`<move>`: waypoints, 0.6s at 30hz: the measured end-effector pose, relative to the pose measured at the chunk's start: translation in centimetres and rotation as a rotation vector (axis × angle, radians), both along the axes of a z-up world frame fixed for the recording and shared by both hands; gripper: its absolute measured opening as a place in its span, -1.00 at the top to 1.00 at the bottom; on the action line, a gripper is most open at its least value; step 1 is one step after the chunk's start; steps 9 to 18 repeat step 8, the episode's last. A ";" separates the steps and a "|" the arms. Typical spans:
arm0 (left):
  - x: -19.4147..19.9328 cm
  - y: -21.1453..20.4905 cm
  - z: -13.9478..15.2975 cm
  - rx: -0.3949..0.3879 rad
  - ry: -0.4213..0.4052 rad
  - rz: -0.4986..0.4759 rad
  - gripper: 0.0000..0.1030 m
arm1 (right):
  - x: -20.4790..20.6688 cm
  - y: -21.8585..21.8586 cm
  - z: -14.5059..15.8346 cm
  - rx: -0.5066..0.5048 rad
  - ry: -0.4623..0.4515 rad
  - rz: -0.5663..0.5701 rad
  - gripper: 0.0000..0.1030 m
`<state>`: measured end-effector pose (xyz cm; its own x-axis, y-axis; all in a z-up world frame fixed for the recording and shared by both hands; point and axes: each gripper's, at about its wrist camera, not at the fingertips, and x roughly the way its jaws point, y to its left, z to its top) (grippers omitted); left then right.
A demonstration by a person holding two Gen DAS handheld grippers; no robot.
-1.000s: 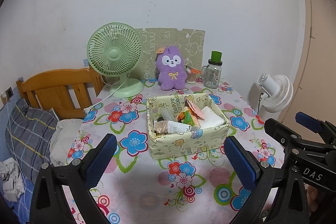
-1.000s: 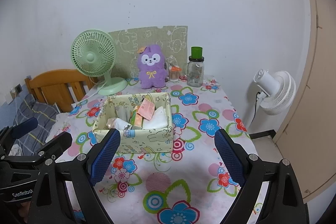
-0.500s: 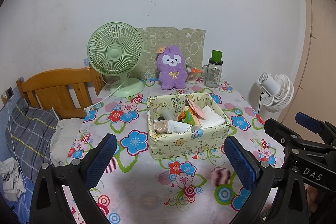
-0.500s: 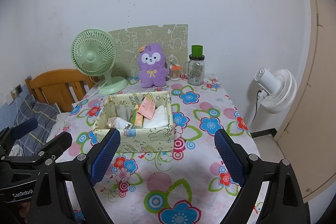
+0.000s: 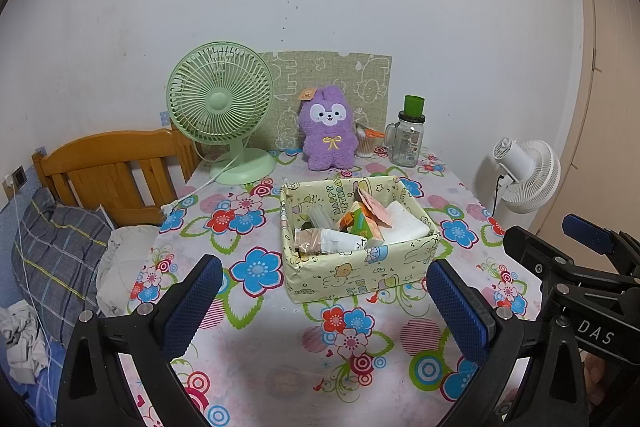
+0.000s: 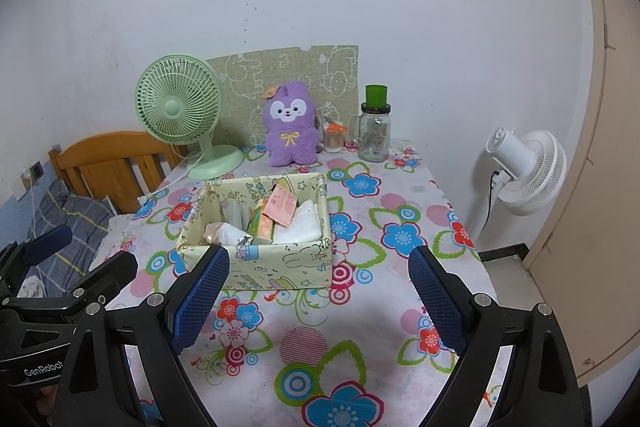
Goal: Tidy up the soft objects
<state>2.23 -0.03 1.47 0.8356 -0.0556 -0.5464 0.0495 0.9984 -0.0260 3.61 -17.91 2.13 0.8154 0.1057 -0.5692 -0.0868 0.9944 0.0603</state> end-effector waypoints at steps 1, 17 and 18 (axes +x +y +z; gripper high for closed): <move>0.0 0.0 0.0 0.000 -0.001 -0.001 -0.99 | 0.0 0.0 0.0 0.000 0.000 0.000 -0.80; 0.0 0.1 -0.1 0.002 0.002 0.001 -0.99 | 0.0 0.0 0.0 0.001 0.002 0.001 -0.80; 0.0 0.1 -0.1 0.002 0.002 0.001 -0.99 | 0.0 0.0 0.0 0.001 0.002 0.001 -0.80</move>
